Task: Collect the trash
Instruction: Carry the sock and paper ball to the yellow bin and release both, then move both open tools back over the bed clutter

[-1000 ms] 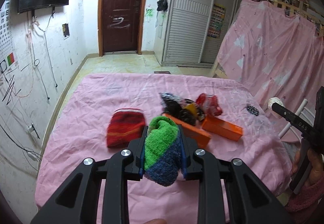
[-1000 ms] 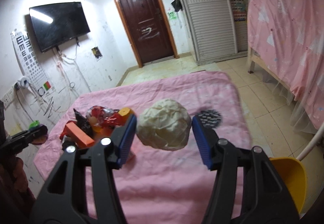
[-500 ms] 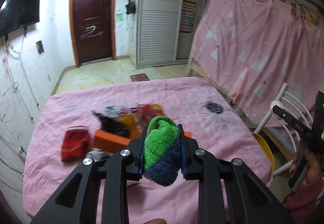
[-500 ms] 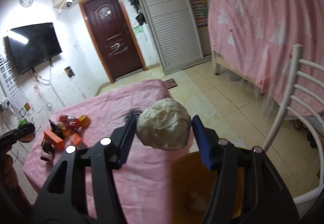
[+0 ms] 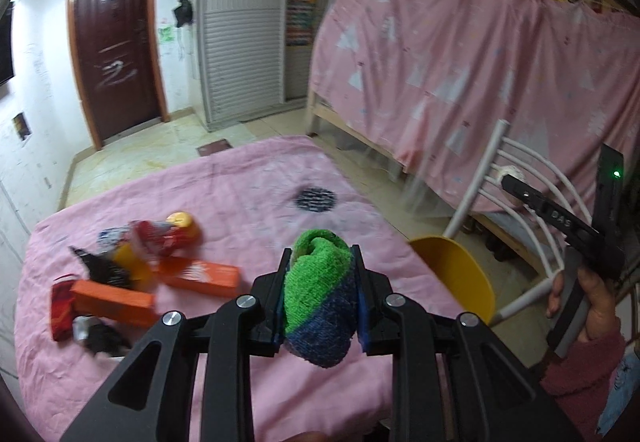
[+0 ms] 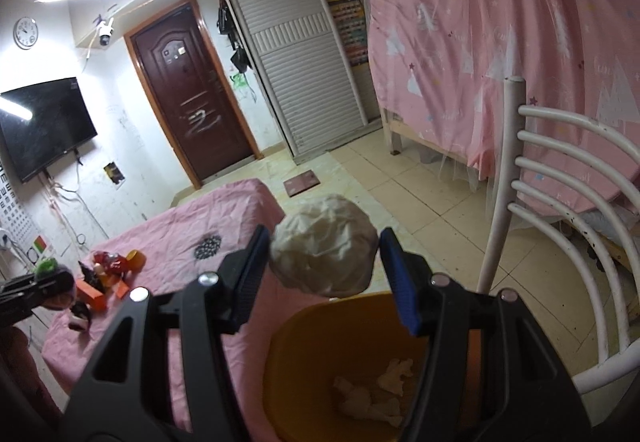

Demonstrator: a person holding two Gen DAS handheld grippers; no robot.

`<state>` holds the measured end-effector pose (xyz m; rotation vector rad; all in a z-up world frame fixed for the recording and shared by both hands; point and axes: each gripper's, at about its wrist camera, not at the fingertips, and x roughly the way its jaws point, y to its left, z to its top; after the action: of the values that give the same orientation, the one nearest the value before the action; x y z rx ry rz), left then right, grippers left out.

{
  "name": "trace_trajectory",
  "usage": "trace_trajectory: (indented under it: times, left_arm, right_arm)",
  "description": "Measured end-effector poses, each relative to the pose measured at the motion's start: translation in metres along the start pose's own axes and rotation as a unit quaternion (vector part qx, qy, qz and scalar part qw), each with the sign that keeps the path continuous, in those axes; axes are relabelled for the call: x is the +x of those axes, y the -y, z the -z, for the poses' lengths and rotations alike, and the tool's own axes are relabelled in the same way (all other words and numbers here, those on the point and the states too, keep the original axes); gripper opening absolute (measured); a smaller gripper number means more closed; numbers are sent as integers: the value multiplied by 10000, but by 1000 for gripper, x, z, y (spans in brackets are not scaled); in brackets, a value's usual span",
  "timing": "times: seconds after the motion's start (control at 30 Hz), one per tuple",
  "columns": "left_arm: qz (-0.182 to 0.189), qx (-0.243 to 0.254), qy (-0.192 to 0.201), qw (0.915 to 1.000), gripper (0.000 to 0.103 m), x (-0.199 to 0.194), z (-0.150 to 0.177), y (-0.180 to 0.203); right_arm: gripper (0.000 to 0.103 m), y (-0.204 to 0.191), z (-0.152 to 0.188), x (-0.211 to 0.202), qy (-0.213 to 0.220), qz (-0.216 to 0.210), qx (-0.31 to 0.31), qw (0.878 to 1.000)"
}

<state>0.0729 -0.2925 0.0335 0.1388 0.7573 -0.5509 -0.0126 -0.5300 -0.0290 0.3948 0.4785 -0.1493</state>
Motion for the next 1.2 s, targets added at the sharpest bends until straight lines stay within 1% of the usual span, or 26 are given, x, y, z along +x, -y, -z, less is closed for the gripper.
trace_trajectory:
  times: [0.07, 0.1, 0.13, 0.27, 0.47, 0.5, 0.53, 0.57, 0.6, 0.63, 0.7, 0.73, 0.83, 1.07, 1.2]
  left_arm:
    - [112, 40, -80, 9999, 19, 8, -3, 13]
    - [174, 68, -126, 9997, 19, 12, -5, 20]
    - [248, 94, -170, 9995, 19, 17, -8, 28]
    - [582, 194, -278, 9977, 19, 31, -16, 54]
    - [1125, 286, -362, 9926, 19, 42, -24, 91]
    - [1229, 289, -352, 9914, 21, 43, -25, 96]
    - [1332, 280, -362, 9900, 26, 46, -27, 100]
    - [1437, 260, -409, 9884, 29, 49, -28, 104]
    - [1498, 251, -450, 9874, 38, 51, -28, 107]
    - [1565, 241, -497, 9861, 49, 53, -29, 111]
    - [1589, 258, -515, 9856, 59, 56, -29, 115]
    - [1579, 276, -506, 9858, 61, 57, -29, 117]
    - [1518, 301, -500, 9867, 64, 56, -28, 118]
    - [1490, 161, -510, 9874, 69, 53, -29, 107]
    - [1492, 121, -458, 9877, 70, 46, -29, 100]
  right_arm:
    - [63, 3, 1, 2, -84, 16, -12, 10000]
    - [74, 4, 2, 2, -90, 30, -8, 10000]
    - [79, 5, 2, 3, -85, 53, 2, 9999]
    - [79, 11, 2, -1, -9, 117, 53, 9999]
    - [79, 32, -1, -14, 324, 256, 483, 9980]
    - [79, 36, -2, -16, 372, 265, 556, 9974]
    - [79, 39, -2, -18, 404, 270, 609, 9970]
    - [79, 41, -3, -18, 416, 270, 634, 9968]
    - [79, 42, -3, -19, 435, 266, 660, 9965]
    - [80, 43, -3, -19, 448, 254, 682, 9963]
    - [82, 43, -4, -19, 455, 240, 682, 9963]
    - [82, 43, -3, -19, 454, 236, 677, 9964]
    - [82, 42, -3, -17, 426, 200, 650, 9968]
    - [83, 32, -4, -10, 343, 129, 517, 9980]
    - [88, 22, -3, -8, 323, 76, 418, 9986]
